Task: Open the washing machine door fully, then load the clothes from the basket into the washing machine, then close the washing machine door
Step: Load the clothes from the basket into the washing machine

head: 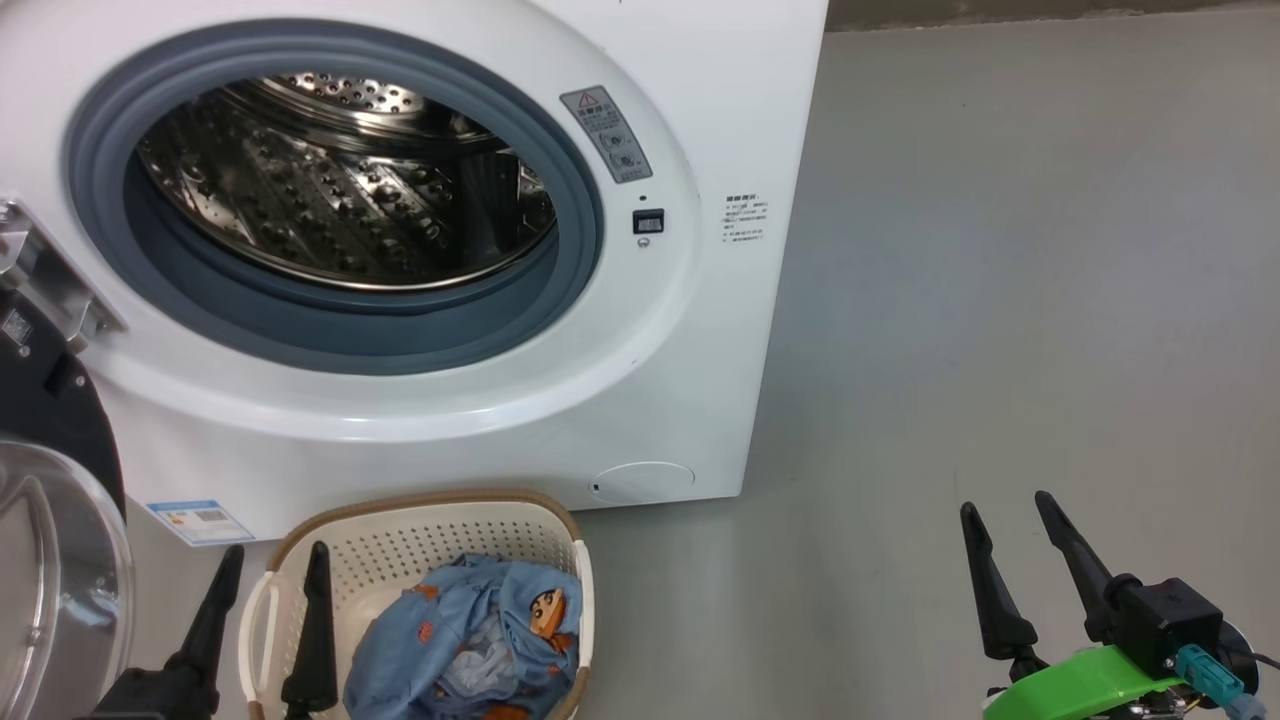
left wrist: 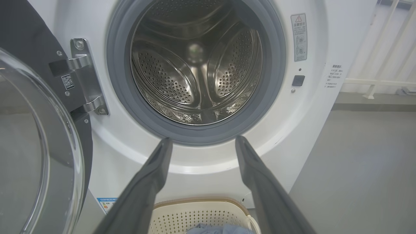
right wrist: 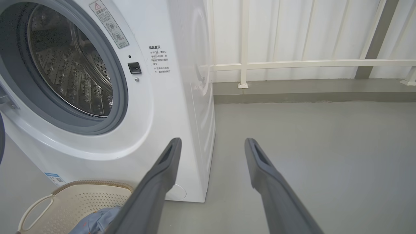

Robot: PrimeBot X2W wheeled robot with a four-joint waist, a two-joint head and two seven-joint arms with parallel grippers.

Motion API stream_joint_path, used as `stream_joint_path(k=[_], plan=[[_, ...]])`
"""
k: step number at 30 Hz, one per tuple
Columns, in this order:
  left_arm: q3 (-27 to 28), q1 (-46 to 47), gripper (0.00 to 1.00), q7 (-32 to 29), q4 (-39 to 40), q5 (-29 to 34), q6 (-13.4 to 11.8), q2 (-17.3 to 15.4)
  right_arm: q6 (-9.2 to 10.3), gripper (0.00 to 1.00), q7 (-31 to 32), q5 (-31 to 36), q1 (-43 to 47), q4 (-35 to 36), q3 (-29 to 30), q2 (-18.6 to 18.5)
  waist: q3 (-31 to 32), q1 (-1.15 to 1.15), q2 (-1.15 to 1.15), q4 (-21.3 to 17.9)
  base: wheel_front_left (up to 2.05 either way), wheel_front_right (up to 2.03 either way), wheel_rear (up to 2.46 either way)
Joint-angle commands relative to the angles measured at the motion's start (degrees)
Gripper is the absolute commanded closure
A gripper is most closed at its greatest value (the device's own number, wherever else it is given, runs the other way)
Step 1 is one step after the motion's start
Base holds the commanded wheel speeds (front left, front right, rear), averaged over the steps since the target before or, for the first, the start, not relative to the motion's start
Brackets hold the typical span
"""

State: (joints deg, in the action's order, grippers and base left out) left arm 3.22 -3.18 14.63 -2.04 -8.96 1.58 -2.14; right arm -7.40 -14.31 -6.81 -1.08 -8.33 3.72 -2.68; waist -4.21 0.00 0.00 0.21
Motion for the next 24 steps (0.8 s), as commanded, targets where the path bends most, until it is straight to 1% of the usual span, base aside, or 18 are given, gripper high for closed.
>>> stream_joint_path(k=[1, 24], plan=[[1.83, 1.84, 0.00, 0.37, 1.21, -0.39, -0.40, -0.74, -0.09, 0.00, -0.69, -0.65, -0.90, 1.08, -1.73, -0.20, -0.07, 0.00, 0.00, 0.03, 0.38, -0.38, 0.00], [0.84, 1.83, 0.00, 0.37, -0.17, -0.51, 0.75, -0.74, -0.09, 0.00, -0.69, -1.12, -1.03, 0.47, -1.88, -0.20, -0.01, 0.00, 0.00, 0.06, 0.02, -0.02, 0.00]])
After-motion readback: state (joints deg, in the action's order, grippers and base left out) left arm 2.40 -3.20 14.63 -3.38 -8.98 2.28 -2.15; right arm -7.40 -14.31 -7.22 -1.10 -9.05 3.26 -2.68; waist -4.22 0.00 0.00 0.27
